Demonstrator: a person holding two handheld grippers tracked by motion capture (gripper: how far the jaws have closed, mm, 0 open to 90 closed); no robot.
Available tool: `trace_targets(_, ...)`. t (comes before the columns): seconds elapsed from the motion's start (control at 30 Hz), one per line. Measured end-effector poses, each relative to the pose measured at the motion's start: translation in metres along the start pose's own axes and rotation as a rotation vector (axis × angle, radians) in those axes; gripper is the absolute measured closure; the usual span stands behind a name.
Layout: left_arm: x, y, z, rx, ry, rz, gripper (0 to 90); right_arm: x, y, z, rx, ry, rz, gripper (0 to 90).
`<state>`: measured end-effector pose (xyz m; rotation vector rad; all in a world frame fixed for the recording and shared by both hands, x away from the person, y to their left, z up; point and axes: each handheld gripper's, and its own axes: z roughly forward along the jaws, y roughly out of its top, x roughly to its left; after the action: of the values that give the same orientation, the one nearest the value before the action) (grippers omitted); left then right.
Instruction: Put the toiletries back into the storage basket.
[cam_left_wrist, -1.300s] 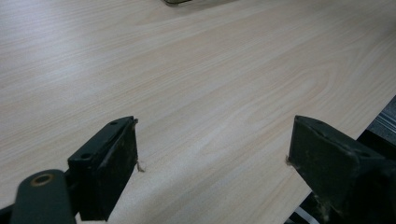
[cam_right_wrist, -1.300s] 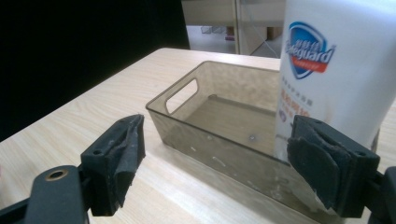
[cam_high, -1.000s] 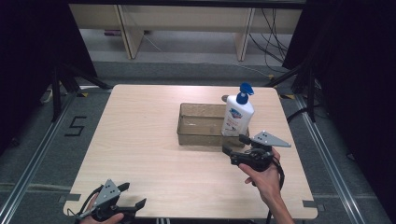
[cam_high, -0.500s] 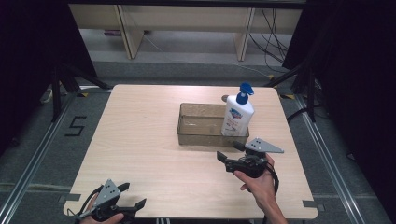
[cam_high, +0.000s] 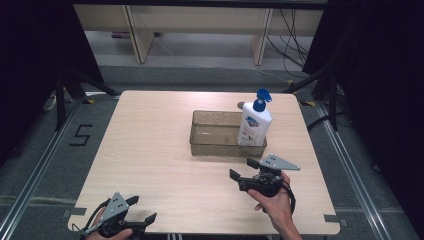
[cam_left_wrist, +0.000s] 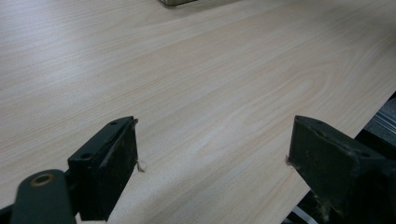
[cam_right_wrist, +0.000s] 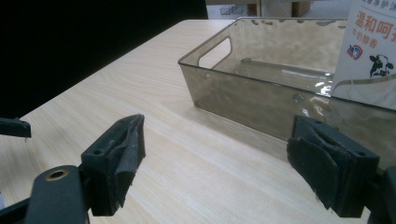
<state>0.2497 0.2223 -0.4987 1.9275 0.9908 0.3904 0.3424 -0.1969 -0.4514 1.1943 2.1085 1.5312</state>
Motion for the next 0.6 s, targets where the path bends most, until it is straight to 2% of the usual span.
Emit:
trace_targets(0.13,-0.001,0.0,0.0,0.001,0.004,-0.002,15.0,0.003,-0.002,-0.003,0.001,0.025,0.026,19.4)
trace_targets(0.17,-0.001,0.0,0.0,0.0,0.004,-0.001,15.0,0.002,-0.003,-0.003,-0.016,0.015,0.002,19.2)
trace_targets(0.23,-0.001,0.0,0.0,-0.001,0.004,-0.001,15.1,0.004,-0.004,-0.003,-0.006,0.017,0.02,18.7)
trace_targets(0.27,0.0,0.0,0.0,0.0,0.004,0.0,15.0,0.004,-0.004,-0.004,-0.001,0.025,0.004,18.1)
trace_targets(0.3,0.0,0.0,0.0,-0.001,-0.001,0.0,15.0,0.005,-0.005,-0.003,-0.012,0.015,0.008,17.2)
trace_targets(0.37,-0.001,0.0,0.0,0.001,0.003,-0.002,15.0,0.007,-0.007,-0.005,-0.001,0.022,0.009,16.0)
trace_targets(0.5,-0.001,0.0,0.001,0.002,0.0,-0.002,15.1,0.01,-0.009,-0.005,-0.001,0.003,-0.045,15.6)
trace_targets(0.53,-0.001,0.0,0.001,0.001,0.0,-0.001,15.0,0.01,-0.01,-0.005,0.005,0.002,-0.049,15.6)
trace_targets(0.57,-0.001,0.0,0.0,0.001,-0.001,-0.001,15.0,0.013,-0.011,-0.005,0.006,0.013,-0.018,15.6)
trace_targets(0.6,-0.002,0.0,0.001,-0.006,-0.001,-0.008,15.0,0.011,-0.012,-0.004,-0.005,0.008,-0.057,15.6)
